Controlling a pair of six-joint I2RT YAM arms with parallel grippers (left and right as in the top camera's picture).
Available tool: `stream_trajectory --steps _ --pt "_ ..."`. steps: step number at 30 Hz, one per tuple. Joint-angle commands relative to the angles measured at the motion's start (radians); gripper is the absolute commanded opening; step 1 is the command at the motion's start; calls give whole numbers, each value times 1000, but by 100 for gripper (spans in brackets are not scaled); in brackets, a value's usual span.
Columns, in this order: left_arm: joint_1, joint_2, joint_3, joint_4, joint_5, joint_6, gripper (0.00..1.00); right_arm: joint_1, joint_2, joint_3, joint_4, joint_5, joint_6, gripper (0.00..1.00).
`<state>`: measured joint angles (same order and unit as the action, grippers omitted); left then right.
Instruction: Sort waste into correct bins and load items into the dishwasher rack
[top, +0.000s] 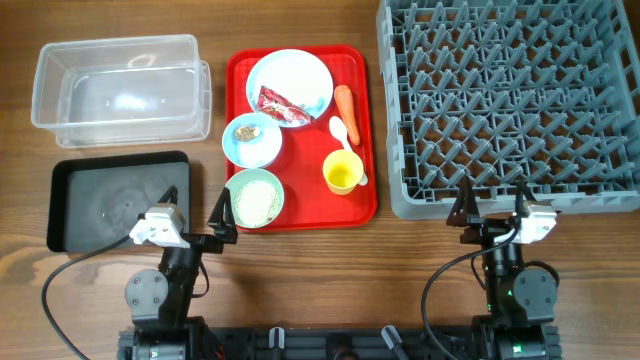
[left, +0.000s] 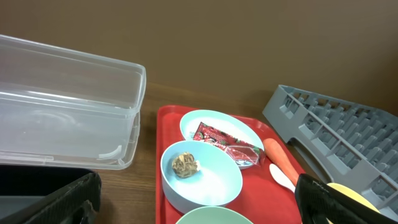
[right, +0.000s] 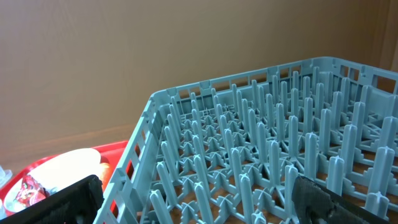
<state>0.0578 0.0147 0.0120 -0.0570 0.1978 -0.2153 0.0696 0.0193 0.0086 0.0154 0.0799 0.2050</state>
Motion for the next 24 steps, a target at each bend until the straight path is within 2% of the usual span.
stream_trajectory --steps 1,14,24 --pt "-6 1 -6 -3 -16 -5 100 5 -8 -3 6 39 4 100" --pt "-6 2 -6 -3 -9 -6 100 5 -8 -3 45 77 5 100" --pt "-6 2 -6 -3 -8 -6 100 5 -8 -3 196 -72 4 100"
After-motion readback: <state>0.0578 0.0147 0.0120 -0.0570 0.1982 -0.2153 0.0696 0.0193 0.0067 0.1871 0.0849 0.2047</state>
